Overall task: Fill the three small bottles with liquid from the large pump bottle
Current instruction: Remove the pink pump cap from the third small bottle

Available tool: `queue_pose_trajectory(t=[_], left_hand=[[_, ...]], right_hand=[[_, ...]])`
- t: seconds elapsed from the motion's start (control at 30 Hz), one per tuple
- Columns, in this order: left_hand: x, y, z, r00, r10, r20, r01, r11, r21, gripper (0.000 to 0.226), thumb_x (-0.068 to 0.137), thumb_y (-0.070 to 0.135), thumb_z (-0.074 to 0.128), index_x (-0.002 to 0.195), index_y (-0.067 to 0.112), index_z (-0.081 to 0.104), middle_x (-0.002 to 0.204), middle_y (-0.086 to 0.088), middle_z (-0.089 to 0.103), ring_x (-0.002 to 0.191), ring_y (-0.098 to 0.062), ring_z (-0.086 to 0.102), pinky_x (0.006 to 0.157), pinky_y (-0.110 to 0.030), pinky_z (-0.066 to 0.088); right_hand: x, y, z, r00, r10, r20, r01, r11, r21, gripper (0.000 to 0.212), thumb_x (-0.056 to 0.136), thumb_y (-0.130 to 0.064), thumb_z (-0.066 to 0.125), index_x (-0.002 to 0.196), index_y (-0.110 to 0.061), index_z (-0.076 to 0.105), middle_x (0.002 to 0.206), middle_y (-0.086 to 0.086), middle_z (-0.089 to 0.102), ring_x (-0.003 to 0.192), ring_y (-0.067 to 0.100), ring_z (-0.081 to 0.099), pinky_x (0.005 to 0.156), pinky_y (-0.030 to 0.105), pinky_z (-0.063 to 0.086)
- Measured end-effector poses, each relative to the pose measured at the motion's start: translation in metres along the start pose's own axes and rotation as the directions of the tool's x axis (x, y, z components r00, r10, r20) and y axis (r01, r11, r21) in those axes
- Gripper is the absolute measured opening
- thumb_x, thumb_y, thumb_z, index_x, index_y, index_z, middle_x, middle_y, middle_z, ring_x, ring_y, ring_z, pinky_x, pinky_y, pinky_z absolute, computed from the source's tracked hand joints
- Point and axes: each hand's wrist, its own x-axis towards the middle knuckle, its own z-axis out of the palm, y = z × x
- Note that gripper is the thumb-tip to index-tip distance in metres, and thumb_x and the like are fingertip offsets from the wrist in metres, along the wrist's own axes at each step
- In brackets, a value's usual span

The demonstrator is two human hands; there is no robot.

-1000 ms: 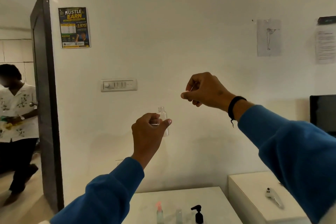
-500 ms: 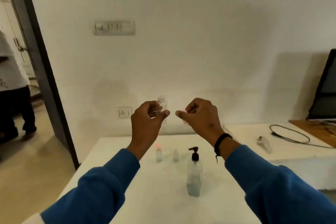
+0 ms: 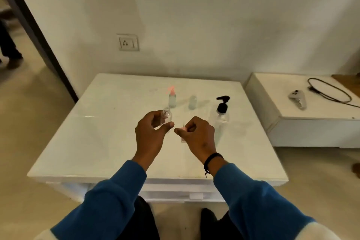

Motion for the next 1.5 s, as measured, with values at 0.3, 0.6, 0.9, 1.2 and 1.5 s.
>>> queue_pose_trajectory(t=[0.3, 0.6, 0.9, 1.2, 1.5], left_hand=[[0.022, -0.091, 0.009, 0.981, -0.185, -0.064, 0.186, 0.982, 0.021, 0.037, 0.074, 0.013, 0.087, 0.106, 0.022, 0.07, 0.097, 0.013, 0.072, 0.092, -0.002, 0.068, 0.078, -0.015, 0.054], [0.065, -0.124, 0.013, 0.979, -0.159, -0.128, 0.164, 0.986, 0.028, 0.034, 0.074, 0.014, 0.086, 0.105, 0.018, 0.072, 0.094, 0.014, 0.071, 0.085, 0.004, 0.065, 0.073, -0.009, 0.05], [0.076, -0.144, 0.007, 0.967, -0.187, -0.174, 0.2, 0.978, 0.06, 0.035, 0.074, 0.014, 0.086, 0.106, 0.016, 0.071, 0.096, 0.009, 0.071, 0.087, -0.005, 0.066, 0.073, -0.007, 0.048], [0.076, -0.136, 0.005, 0.975, -0.141, -0.171, 0.161, 0.981, 0.108, 0.037, 0.076, 0.016, 0.085, 0.109, 0.015, 0.071, 0.097, 0.008, 0.071, 0.086, -0.005, 0.065, 0.071, -0.002, 0.045], [0.071, -0.11, 0.001, 0.987, -0.054, -0.152, 0.075, 0.988, 0.136, 0.037, 0.078, 0.013, 0.084, 0.111, 0.01, 0.069, 0.097, 0.006, 0.068, 0.084, -0.003, 0.063, 0.07, 0.001, 0.042]], right_hand=[[0.028, 0.064, 0.084, 0.992, 0.082, 0.097, -0.073, 0.993, -0.09, 0.029, 0.083, -0.029, 0.083, 0.077, -0.013, 0.059, 0.072, 0.002, 0.066, 0.07, 0.024, 0.063, 0.066, 0.036, 0.054], [0.077, 0.095, 0.131, 0.988, 0.1, 0.114, -0.076, 0.978, -0.195, 0.029, 0.084, -0.033, 0.082, 0.084, -0.012, 0.063, 0.082, 0.0, 0.065, 0.078, 0.019, 0.058, 0.065, 0.024, 0.044], [0.095, 0.106, 0.142, 0.99, 0.105, 0.097, -0.08, 0.969, -0.234, 0.03, 0.082, -0.036, 0.083, 0.086, -0.015, 0.061, 0.09, 0.003, 0.063, 0.084, 0.02, 0.057, 0.072, 0.028, 0.047], [0.089, 0.103, 0.125, 0.993, 0.108, 0.057, -0.093, 0.972, -0.218, 0.031, 0.085, -0.043, 0.079, 0.093, -0.02, 0.06, 0.099, 0.003, 0.064, 0.095, 0.02, 0.06, 0.083, 0.031, 0.052], [0.069, 0.073, 0.087, 0.999, 0.026, 0.026, -0.02, 0.976, -0.217, 0.024, 0.092, -0.036, 0.074, 0.097, -0.014, 0.065, 0.097, 0.002, 0.065, 0.09, 0.014, 0.059, 0.069, 0.015, 0.039]])
